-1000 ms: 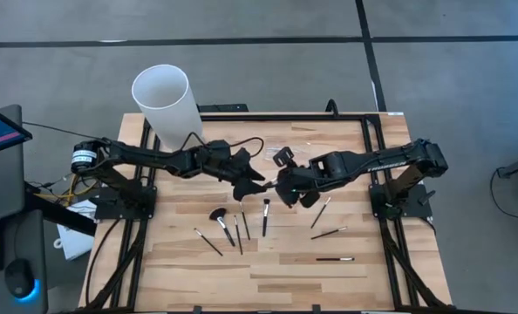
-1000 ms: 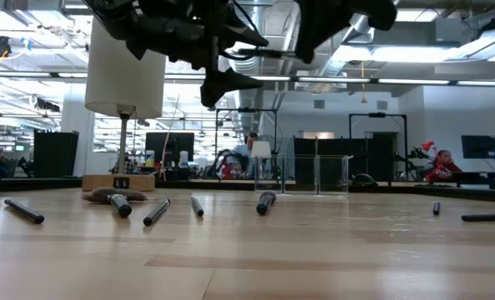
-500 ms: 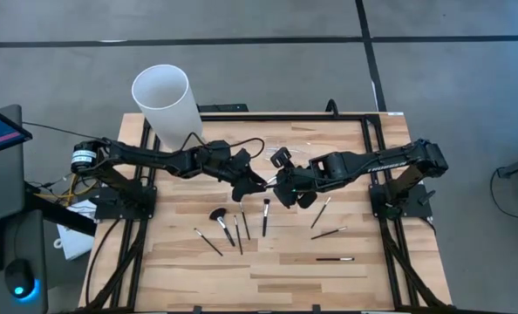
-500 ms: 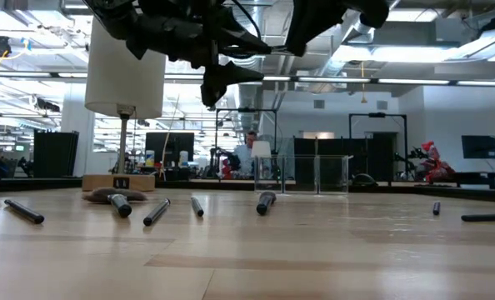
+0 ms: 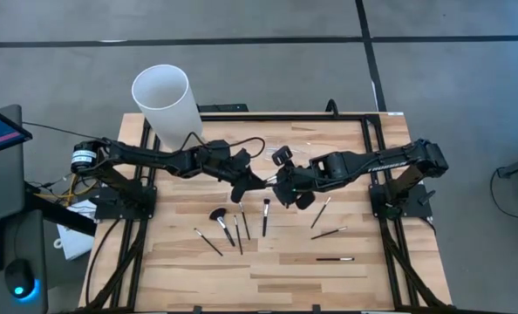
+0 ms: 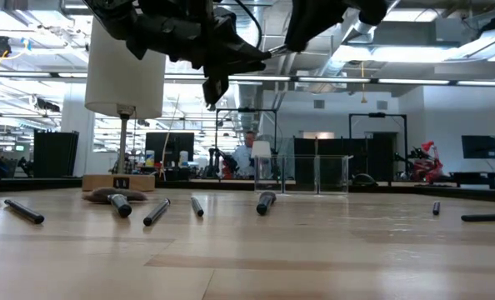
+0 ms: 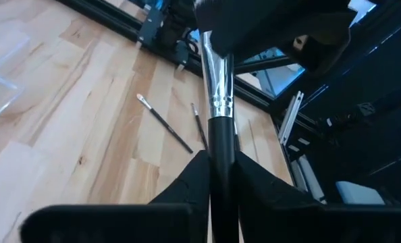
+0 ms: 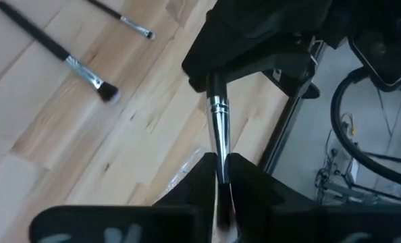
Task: Put items in baskets/containers
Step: Put the black foundation brush into the transparent organizer
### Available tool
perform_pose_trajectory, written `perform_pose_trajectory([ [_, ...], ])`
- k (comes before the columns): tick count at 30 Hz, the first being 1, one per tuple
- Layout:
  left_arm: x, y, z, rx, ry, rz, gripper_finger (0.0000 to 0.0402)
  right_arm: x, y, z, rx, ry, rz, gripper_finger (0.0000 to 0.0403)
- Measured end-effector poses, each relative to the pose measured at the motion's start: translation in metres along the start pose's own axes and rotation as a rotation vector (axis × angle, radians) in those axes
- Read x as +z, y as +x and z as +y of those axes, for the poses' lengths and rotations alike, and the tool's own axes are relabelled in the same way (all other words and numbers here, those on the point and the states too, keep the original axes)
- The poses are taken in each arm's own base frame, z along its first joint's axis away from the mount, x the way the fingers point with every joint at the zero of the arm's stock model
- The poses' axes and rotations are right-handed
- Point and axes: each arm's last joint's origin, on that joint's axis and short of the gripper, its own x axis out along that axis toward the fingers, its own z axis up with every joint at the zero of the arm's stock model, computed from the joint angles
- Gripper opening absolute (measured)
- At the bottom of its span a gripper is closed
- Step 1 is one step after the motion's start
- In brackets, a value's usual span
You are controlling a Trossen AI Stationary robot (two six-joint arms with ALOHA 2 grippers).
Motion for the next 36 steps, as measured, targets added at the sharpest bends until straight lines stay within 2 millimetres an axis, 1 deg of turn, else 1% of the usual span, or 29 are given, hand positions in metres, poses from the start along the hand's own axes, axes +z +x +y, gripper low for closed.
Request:
perform_pose_trajectory([
  [4, 0.002, 0.0, 0.001, 0.013, 0.006, -0.021, 0.004, -0.003, 0.001, -0.004, -0.039, 0.126, 0.028, 0.0055],
  [7, 0.004, -0.001, 0.001, 0.014, 0.027, -0.038, 0.004, -0.008, -0.005, -0.008, -0.049, 0.214, 0.02, 0.0067],
  [12, 0.006, -0.002, 0.003, 0.037, 0.052, -0.059, 0.004, -0.017, -0.027, -0.014, -0.089, 0.361, -0.025, 0.0099],
  [18, 0.01, -0.002, 0.001, 0.052, 0.114, -0.109, 0.0041, -0.035, -0.061, -0.023, -0.127, 0.66, -0.112, 0.0149],
  [20, 0.013, -0.002, 0.0, 0.04, 0.141, -0.145, 0.0041, -0.043, -0.071, -0.023, -0.133, 0.743, -0.14, 0.0164],
  [22, 0.017, -0.003, -0.002, 0.027, 0.167, -0.182, 0.0041, -0.05, -0.076, -0.019, -0.129, 0.806, -0.158, 0.0176],
  [24, 0.019, -0.003, -0.005, 0.022, 0.202, -0.217, 0.0042, -0.055, -0.078, -0.014, -0.124, 0.879, -0.189, 0.0186],
  [29, 0.015, -0.005, -0.008, 0.057, 0.275, -0.334, 0.0042, -0.062, -0.081, 0.001, -0.128, 1.035, -0.376, 0.0193],
  [33, 0.009, -0.009, -0.009, 0.077, 0.294, -0.427, 0.0042, -0.064, -0.07, 0.015, -0.137, 1.113, -0.511, 0.0183],
  [36, 0.007, -0.011, -0.01, 0.064, 0.3, -0.461, 0.0043, -0.062, -0.056, 0.024, -0.155, 1.163, -0.622, 0.0172],
])
